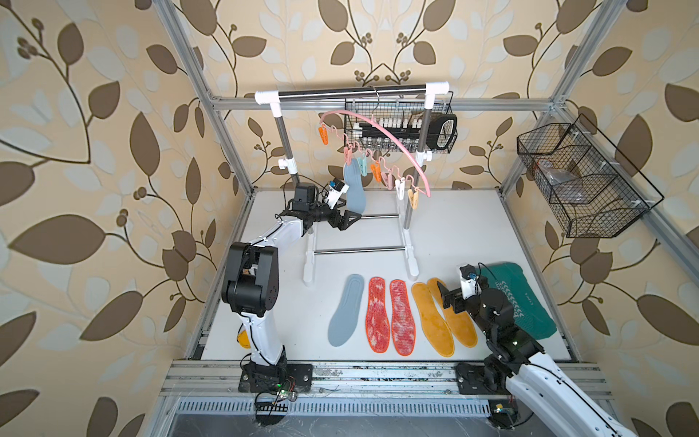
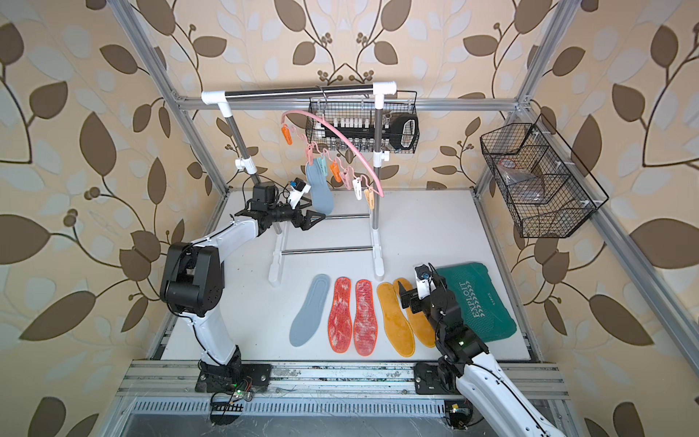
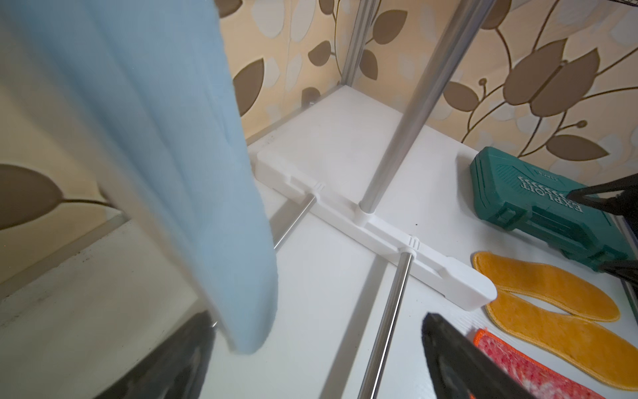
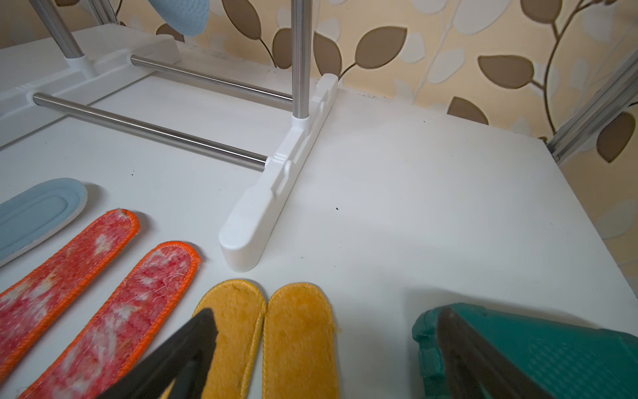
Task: Take the shoe insoles off the hanger
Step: Move the clothesline to the center of the board, then remove the insole from the hanger.
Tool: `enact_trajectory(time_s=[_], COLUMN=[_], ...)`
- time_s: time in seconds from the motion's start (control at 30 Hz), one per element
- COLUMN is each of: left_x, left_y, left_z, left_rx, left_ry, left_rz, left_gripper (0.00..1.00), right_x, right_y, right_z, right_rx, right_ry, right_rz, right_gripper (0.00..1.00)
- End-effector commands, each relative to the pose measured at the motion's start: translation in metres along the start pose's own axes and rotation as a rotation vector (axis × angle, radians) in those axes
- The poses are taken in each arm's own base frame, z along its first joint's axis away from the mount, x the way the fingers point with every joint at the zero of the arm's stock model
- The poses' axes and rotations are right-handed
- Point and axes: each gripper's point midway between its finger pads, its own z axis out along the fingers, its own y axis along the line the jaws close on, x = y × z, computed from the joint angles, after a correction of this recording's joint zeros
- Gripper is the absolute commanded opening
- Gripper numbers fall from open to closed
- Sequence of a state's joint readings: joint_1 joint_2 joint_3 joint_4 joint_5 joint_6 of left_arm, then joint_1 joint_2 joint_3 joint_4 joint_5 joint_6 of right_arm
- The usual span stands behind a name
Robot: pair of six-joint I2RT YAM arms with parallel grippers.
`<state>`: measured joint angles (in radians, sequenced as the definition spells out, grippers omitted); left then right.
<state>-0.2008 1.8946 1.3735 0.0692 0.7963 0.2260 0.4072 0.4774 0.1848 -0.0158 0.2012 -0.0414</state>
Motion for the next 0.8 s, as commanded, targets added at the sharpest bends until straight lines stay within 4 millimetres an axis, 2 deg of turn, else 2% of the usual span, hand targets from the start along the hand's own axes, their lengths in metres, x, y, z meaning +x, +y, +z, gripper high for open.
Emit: enact_trajectory(time_s=[0.0, 0.13, 0.27, 0.43, 0.47, 0.67, 0.77], left_x=[-0.022, -0.02, -0.025, -0.028, -0.029, -0.029, -0.027], left_y=[0.004, 0.019, 0.02, 0.008, 0.005, -0.019, -0.033], left_z=[0.005, 0.015, 0.02, 0.022, 0.021, 0.006, -0.004], left_rx=[0.022, 0.003, 0.028, 0.089, 0.099, 0.156, 0.183], left_ry=[-0.076, -0.093, -0.116, -0.089, -0.086, -0.046, -0.026], left_rz=[0.024, -0.006, -0.005, 0.031, 0.037, 0.087, 0.115], left_gripper=[0.94, 0.84, 0.56, 0.28, 0.27, 0.0, 0.0], right_x=[-0.024, -0.035, -0.047, -0.052, -0.052, -0.063, -0.076], right_y=[0.0, 0.0, 0.002, 0.006, 0.008, 0.016, 0.025], right_z=[-0.004, -0.003, -0.001, 0.003, 0.004, 0.006, 0.005], right_rx=[-0.013, -0.011, -0.023, -0.049, -0.055, -0.105, -0.159], right_ry=[-0.035, -0.066, -0.103, -0.112, -0.109, -0.119, -0.159], right_rz=[0.013, 0.031, 0.08, 0.104, 0.104, 0.114, 0.102], right_gripper=[0.98, 0.98, 0.98, 0.98, 0.98, 0.98, 0.98])
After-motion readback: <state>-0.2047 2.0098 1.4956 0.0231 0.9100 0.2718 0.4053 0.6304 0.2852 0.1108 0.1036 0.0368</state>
